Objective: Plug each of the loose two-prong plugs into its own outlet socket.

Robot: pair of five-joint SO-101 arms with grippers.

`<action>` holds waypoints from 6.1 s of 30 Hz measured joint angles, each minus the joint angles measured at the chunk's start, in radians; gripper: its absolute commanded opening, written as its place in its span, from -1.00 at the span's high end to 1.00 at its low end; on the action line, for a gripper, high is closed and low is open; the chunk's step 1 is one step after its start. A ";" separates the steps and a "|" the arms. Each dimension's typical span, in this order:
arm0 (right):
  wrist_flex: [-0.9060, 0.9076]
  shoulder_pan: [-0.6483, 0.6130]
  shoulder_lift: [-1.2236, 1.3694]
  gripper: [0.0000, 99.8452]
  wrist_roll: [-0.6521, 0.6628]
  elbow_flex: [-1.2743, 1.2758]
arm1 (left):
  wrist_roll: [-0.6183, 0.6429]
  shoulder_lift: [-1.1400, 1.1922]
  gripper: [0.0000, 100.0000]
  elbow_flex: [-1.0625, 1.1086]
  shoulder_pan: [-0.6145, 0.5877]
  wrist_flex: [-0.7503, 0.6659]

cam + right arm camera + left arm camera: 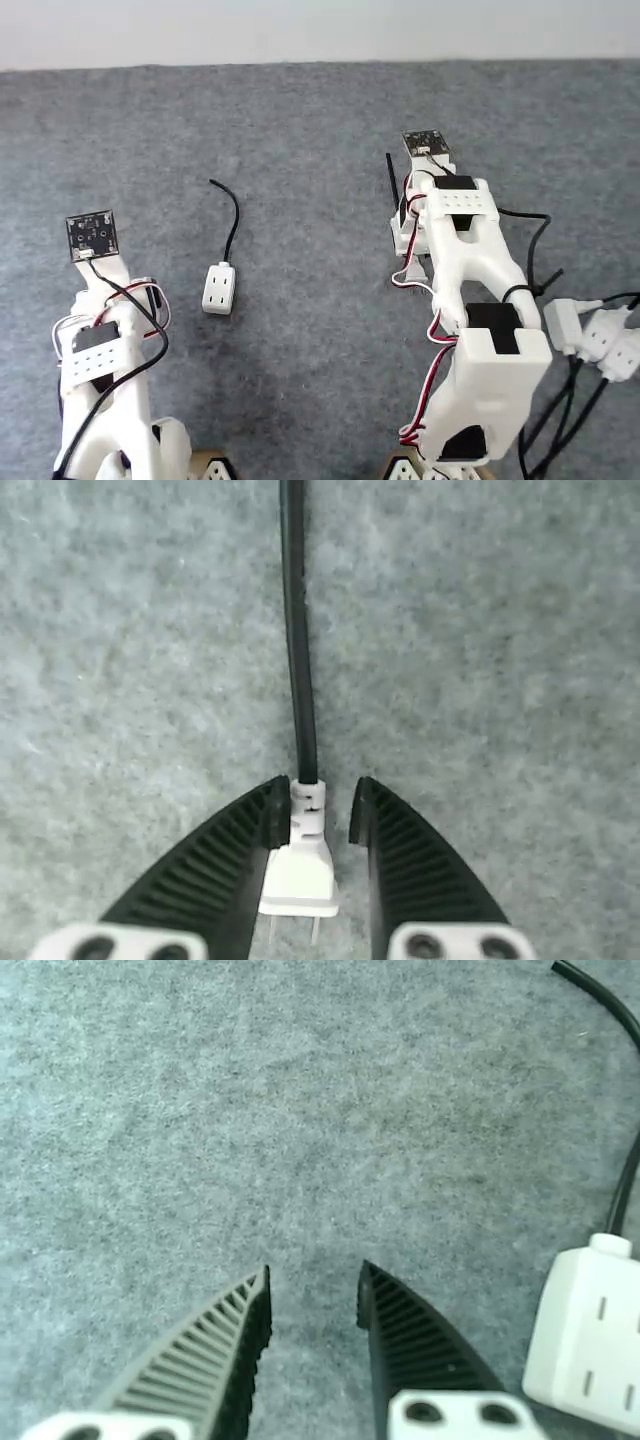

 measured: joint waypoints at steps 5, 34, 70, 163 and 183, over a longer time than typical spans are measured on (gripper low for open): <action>0.000 0.000 0.000 0.83 -0.012 0.000 | 0.000 0.000 0.73 0.000 0.000 0.000; 0.003 -0.017 0.006 0.90 -0.078 0.000 | 0.000 0.000 0.73 0.000 0.000 0.000; 0.152 -0.037 0.146 0.88 -0.061 -0.167 | 0.000 0.000 0.73 0.000 -0.005 0.000; -0.164 -0.072 -0.348 0.98 -0.075 0.506 | 0.114 0.549 0.69 -0.496 0.422 0.434; -0.164 -0.029 -0.348 0.98 -0.072 0.505 | 0.292 0.559 0.97 -0.503 0.732 0.473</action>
